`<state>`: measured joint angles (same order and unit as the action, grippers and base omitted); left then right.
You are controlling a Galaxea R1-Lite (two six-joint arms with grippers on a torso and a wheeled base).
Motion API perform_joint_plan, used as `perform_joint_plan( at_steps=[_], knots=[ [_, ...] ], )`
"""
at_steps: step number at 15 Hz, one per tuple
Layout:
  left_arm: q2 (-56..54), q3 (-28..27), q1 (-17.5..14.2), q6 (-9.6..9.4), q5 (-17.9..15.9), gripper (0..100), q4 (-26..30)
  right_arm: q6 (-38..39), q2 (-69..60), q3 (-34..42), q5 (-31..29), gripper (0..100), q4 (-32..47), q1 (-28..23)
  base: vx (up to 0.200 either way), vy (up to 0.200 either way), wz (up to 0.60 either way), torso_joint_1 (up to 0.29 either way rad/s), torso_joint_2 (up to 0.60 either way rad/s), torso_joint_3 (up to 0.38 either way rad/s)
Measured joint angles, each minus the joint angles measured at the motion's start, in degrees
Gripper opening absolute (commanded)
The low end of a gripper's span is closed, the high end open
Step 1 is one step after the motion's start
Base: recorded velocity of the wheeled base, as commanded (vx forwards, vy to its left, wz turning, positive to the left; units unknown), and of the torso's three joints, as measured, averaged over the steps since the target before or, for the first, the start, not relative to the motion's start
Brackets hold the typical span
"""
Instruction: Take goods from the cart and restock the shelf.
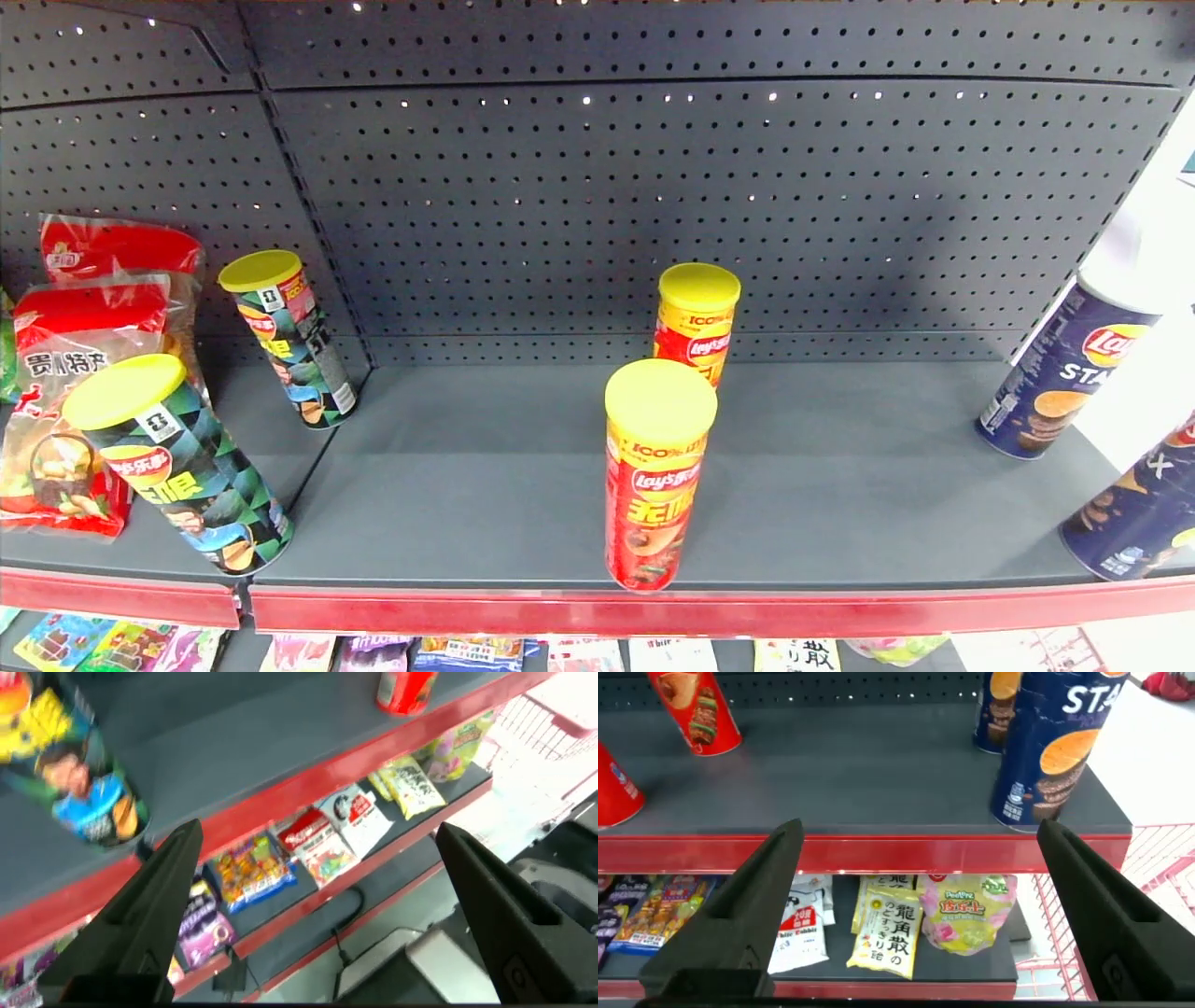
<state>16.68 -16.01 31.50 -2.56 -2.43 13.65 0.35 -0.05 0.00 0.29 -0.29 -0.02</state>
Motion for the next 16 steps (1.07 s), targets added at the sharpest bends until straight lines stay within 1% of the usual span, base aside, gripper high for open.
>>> perform_joint_plan(
  at_steps=[4,6,9,12,14,16],
  knots=[
    [13.8,-0.8,0.0,-0.91,-3.1,100,-12.5,0.0,0.0,0.0,0.0,100,0.0,0.0,0.000,0.000,0.00,0.000,0.00,0.000],
    [21.6,-2.3,0.0,-1.13,-3.8,100,-15.8,0.0,0.0,0.0,0.0,100,0.0,-0.1,0.000,0.000,0.00,0.000,0.00,0.000],
    [32.2,-5.1,0.4,-1.27,-4.5,100,-17.0,0.0,0.0,0.0,0.0,100,0.0,-0.1,0.000,0.000,0.00,0.000,0.00,0.000],
    [41.0,-7.4,2.3,-1.29,-6.1,100,-16.4,0.0,0.0,0.0,0.0,100,0.0,0.0,0.000,0.000,0.00,0.000,0.00,0.000],
    [47.0,-10.2,3.1,-1.23,-6.4,100,-15.3,0.0,0.0,0.0,0.0,100,0.0,-0.1,0.000,0.000,0.00,0.000,0.00,0.000],
    [52.9,-14.5,3.4,-1.05,-6.9,100,-15.0,0.0,0.0,0.0,0.0,100,0.0,0.0,0.000,0.000,0.00,0.000,0.00,0.000]
  ],
)
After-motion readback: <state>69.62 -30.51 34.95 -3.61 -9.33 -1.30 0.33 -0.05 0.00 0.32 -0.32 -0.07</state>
